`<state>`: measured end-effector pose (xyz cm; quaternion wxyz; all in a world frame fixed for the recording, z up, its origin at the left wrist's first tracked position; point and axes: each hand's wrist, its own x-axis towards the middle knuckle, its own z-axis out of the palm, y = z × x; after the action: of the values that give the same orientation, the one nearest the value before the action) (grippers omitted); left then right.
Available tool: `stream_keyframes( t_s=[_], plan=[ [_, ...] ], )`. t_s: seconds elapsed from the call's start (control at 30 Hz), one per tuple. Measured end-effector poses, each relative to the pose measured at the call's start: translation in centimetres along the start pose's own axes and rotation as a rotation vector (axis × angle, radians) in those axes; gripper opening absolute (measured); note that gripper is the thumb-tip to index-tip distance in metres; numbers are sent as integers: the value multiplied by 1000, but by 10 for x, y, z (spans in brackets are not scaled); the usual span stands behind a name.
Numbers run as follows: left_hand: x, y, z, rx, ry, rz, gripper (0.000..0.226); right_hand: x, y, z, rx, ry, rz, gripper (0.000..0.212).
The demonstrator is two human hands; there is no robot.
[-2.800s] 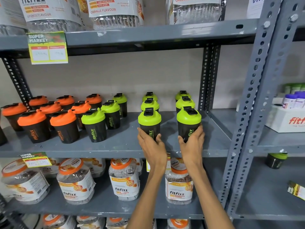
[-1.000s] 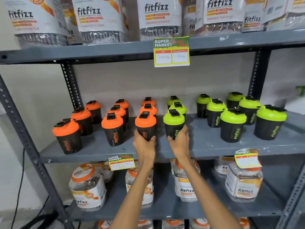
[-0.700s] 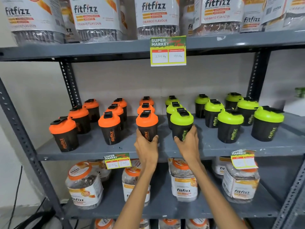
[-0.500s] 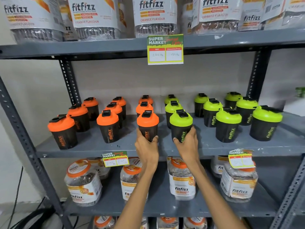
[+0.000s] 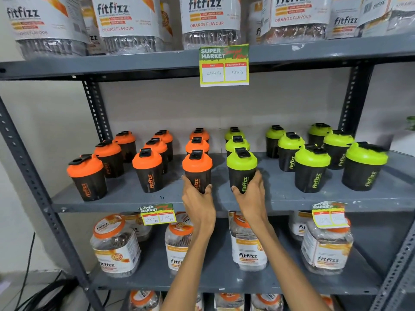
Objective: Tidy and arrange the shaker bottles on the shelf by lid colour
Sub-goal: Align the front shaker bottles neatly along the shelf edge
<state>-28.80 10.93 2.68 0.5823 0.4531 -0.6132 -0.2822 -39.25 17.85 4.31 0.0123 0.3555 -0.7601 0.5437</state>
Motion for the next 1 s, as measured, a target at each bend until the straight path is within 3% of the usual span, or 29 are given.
stream_keyframes(
  t_s=[0.47,0.63,0.8,0.9,1.0],
  plan=[
    [1,-5,1,37,11,-7,79,-1,6,-2,36,-26,-34,84],
    [-14,-6,-17,-29,-50,-24,104,-25,2,-10,75,19,-78,89],
    [-46,-27,-73,-79,70,29,59,-70,-4,4,210,184,-288,45],
    [-39,-45,-110,-124,157,31,41,-91,-23,24,292,130,-296,29],
    [-9,-58,-146,-159,230,-1,42,-107,-50,51,298,42,-336,25]
  ],
)
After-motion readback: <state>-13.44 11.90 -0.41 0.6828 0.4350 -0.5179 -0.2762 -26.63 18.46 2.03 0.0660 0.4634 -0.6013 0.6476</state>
